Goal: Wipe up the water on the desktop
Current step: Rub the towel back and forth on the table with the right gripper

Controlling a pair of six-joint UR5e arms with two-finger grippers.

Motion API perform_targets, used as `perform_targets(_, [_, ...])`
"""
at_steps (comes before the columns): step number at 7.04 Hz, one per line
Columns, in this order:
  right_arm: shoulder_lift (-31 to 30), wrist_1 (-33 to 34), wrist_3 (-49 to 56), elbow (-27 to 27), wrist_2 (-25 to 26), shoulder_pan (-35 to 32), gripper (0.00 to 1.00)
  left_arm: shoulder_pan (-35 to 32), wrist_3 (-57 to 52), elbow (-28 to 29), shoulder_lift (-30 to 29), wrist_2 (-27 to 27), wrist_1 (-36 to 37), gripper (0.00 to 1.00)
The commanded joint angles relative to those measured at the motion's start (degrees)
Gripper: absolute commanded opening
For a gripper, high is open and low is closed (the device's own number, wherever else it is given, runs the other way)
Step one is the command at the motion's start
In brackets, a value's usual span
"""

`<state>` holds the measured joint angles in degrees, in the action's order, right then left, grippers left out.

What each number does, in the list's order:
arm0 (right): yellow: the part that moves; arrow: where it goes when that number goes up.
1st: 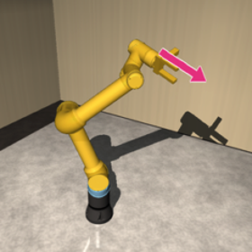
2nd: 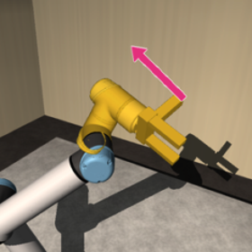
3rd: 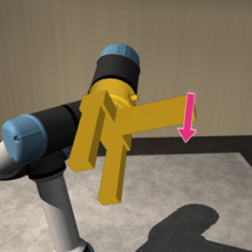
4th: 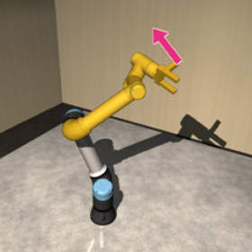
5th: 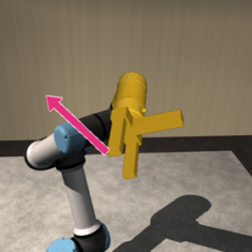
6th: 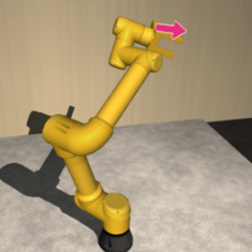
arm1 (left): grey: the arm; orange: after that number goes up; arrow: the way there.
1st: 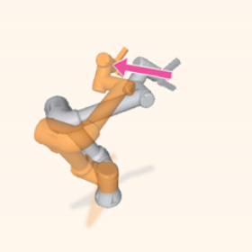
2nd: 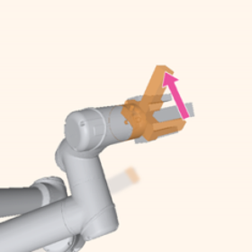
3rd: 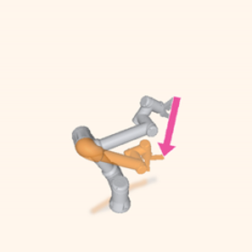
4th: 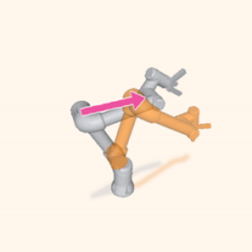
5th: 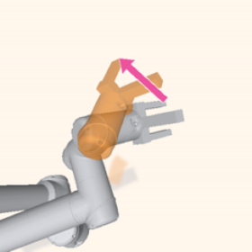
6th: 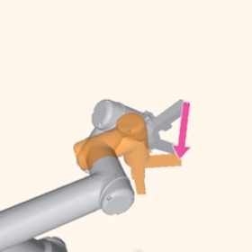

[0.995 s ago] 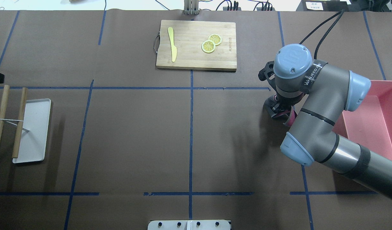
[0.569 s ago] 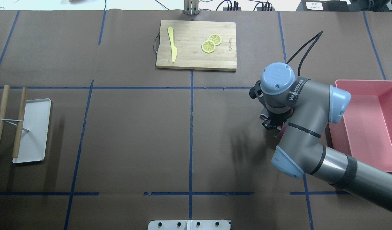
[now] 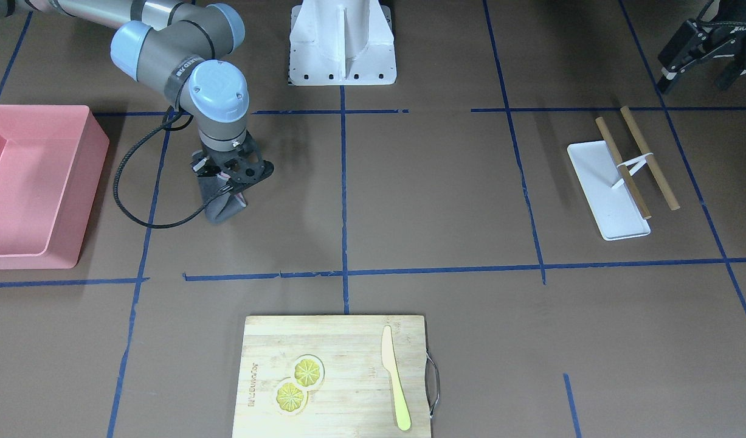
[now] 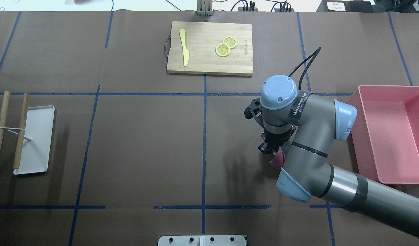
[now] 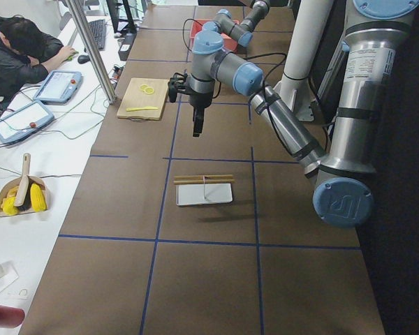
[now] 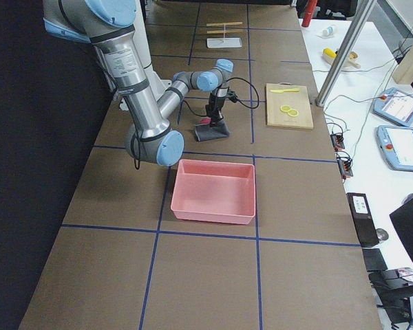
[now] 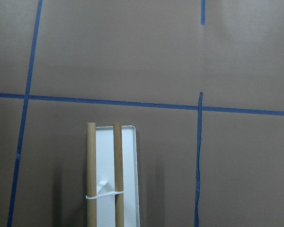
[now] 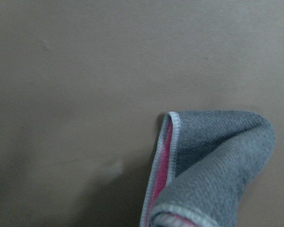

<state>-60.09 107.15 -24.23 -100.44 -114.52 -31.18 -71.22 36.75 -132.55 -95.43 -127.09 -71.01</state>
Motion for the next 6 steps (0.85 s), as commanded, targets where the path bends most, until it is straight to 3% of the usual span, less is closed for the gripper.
perform_targets(1, [0.2,-2.3,-1.3,-2.6,-4.5,1.6,0.03,-0.4,-1.8,0.0,0.1,0.3,0.0,1.0])
perform_targets(4, [0.0,-5.4,-3.8,-3.9,-5.2,3.8,0.03,-1.3,-2.2,0.0,0.2,0.2,0.0,1.0])
perform_targets(6, [-0.8,-5.8,-3.3,-3.0,-5.0,0.9,0.02,-1.8,-6.9,1.0,4.5,0.2,0.1,1.0])
